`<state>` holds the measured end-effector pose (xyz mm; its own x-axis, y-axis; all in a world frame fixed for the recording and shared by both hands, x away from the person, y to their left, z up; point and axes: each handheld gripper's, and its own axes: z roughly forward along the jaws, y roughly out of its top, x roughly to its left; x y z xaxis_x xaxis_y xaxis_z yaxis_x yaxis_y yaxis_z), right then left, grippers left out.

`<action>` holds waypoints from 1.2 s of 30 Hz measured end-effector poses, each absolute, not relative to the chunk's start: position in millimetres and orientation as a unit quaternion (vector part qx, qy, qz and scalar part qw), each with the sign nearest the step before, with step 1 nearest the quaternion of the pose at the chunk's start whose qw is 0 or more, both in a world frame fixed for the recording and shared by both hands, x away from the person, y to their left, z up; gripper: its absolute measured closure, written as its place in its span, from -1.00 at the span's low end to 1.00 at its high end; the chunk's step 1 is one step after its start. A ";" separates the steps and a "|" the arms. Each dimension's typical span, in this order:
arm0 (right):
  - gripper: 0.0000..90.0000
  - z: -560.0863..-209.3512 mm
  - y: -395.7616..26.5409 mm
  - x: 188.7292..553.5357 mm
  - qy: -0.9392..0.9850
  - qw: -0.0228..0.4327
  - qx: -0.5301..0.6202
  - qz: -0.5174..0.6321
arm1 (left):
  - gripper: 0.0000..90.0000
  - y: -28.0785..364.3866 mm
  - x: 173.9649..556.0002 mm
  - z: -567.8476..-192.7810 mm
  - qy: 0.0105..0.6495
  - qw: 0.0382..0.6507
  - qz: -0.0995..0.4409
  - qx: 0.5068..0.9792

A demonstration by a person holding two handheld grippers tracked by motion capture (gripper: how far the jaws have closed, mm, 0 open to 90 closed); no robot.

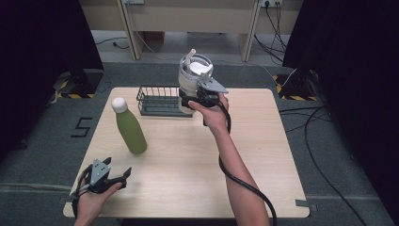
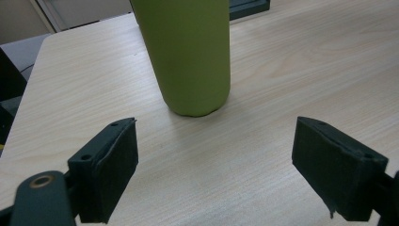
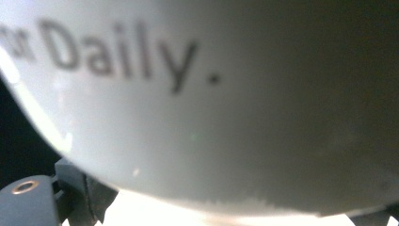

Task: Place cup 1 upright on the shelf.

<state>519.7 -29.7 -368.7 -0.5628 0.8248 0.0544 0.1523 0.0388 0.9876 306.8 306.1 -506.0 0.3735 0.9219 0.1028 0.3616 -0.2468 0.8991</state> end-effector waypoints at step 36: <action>-0.78 -355.8 -17.7 556.2 0.646 0.286 0.387 0.593 | -0.68 304.1 306.5 -507.6 0.452 0.421 0.332 0.713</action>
